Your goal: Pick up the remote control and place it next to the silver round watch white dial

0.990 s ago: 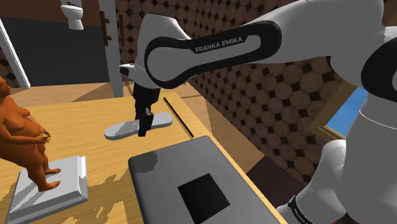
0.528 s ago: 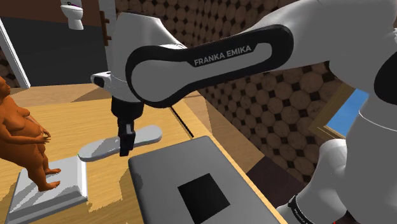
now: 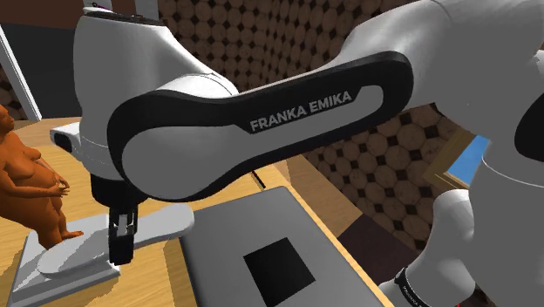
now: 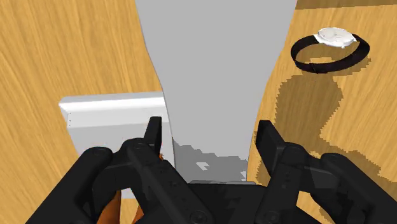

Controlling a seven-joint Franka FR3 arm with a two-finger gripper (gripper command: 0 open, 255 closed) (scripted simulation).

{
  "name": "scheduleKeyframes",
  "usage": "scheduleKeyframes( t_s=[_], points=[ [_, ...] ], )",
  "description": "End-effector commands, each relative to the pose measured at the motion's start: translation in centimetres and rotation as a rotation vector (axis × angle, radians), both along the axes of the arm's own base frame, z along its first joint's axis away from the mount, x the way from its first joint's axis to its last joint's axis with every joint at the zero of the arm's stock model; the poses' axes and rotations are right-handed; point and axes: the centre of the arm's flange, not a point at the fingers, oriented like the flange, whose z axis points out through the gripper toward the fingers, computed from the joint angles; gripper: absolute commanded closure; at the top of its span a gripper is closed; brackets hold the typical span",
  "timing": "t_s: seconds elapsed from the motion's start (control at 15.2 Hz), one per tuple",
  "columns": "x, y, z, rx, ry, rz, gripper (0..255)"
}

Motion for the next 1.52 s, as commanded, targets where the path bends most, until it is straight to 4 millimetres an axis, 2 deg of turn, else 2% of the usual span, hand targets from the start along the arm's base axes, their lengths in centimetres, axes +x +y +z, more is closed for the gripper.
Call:
scheduleKeyframes(
  t_s=[0.0, 1.06, 1.12, 1.45],
  points=[
    [-1.3, 2.0, -0.1, 0.0, 0.0, -0.002, 255],
    [-12.5, 20.0, 0.0, 0.0, 0.0, -0.002, 255],
    [-12.7, 20.5, 0.0, 0.0, 0.0, -0.002, 255],
    [-12.7, 20.5, -2.6, 0.0, 0.0, -0.002, 255]
  ],
)
